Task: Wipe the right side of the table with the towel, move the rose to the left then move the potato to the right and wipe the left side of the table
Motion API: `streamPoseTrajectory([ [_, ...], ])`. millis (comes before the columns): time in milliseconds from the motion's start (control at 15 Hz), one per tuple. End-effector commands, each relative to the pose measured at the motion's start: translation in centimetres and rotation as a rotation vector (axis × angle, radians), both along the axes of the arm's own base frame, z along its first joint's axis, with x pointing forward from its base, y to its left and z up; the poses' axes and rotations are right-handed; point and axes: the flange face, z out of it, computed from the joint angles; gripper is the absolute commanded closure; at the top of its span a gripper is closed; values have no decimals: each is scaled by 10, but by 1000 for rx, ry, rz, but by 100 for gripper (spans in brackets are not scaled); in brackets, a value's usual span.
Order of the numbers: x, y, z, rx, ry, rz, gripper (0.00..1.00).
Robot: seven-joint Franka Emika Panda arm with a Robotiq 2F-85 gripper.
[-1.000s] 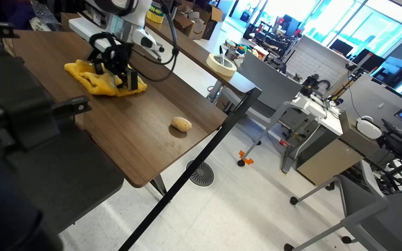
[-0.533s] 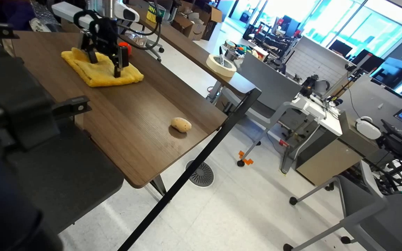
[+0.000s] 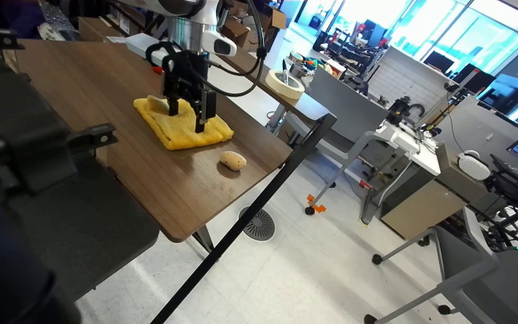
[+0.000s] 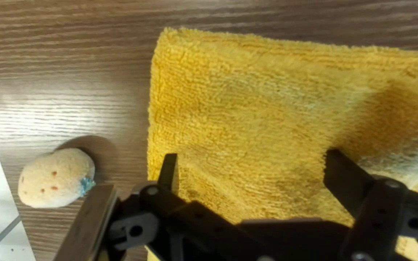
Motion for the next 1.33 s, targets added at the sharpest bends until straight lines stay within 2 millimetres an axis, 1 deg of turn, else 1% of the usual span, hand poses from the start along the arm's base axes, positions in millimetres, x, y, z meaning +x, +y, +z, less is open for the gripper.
streamPoseTrajectory([
  [0,-2,32,-16,85,17,42,0],
  [133,-9,72,-21,145,30,117,0],
  [200,-14,99,-22,177,36,168,0],
  [333,-23,145,-20,228,39,265,0],
  [400,-28,165,-19,252,41,308,0],
  [467,-31,181,-17,269,43,344,0],
  [533,-32,190,-15,282,47,358,0],
  [600,-31,194,-15,295,49,363,0],
  [667,-27,186,-15,297,49,346,0],
  [800,-18,151,-16,295,40,266,0],
  [867,-14,121,-17,292,30,197,0],
  [1000,-12,69,-14,294,8,53,0],
  [1200,-4,-22,-12,301,-26,-123,0],
  [1267,-2,-35,-13,300,-25,-144,0],
])
